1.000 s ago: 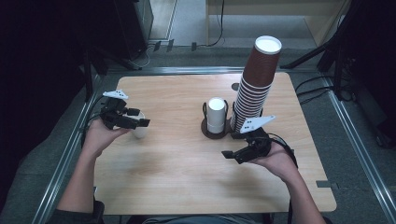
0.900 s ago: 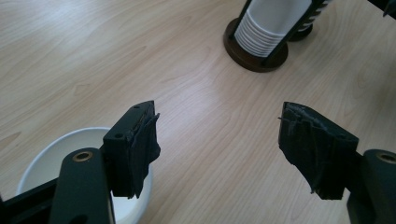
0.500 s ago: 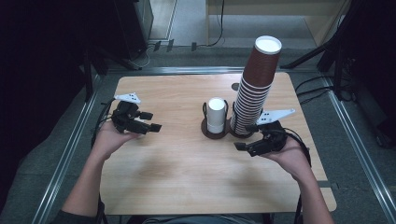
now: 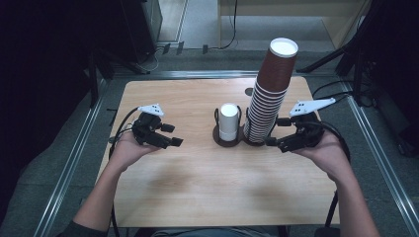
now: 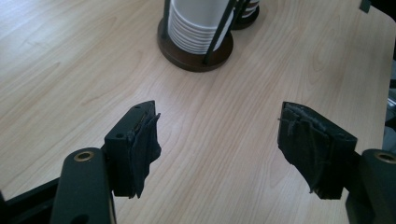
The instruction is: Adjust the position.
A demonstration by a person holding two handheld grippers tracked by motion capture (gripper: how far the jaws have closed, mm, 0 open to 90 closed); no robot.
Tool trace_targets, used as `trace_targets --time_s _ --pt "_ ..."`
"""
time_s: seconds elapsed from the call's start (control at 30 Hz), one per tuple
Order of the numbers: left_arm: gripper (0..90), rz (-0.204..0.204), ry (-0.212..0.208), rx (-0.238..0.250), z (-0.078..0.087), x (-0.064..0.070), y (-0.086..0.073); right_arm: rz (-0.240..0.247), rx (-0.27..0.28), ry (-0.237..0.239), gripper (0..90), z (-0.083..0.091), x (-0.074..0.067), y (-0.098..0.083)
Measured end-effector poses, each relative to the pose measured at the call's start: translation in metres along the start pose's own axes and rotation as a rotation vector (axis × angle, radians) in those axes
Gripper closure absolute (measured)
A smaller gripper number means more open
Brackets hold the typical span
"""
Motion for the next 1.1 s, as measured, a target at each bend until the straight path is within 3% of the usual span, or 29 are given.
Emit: trace_targets --time_s 0.13,0.57,0.77,1.1 --pt "28.3 -0.001 -0.013 -0.009 -0.002 0.002 -0.001 -0.012 0.01 -0.005 17.5 0.013 0.009 0.013" --pt "27.5 -0.008 -0.042 -0.022 -0.01 0.012 -0.002 0.013 0.032 -0.044 17.5 0.046 0.038 0.059" --pt "26.1 0.007 -0.071 -0.019 -0.011 0.015 -0.002 0.019 0.043 -0.068 14.9 0.047 0.047 0.077" --pt "26.0 -0.037 -0.066 -0.053 -0.017 0.022 -0.005 0.03 0.051 -0.093 14.3 0.036 0.057 0.104"
Point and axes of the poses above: each handheld gripper's, and its own axes: z roughly backward along the jaws, y roughly out of its top, x roughly to its right, the point moved 9 cm from there along -z, roughly forward along the jaws, and after that the axes turned 9 degrees about x, right-handed, at the moved point
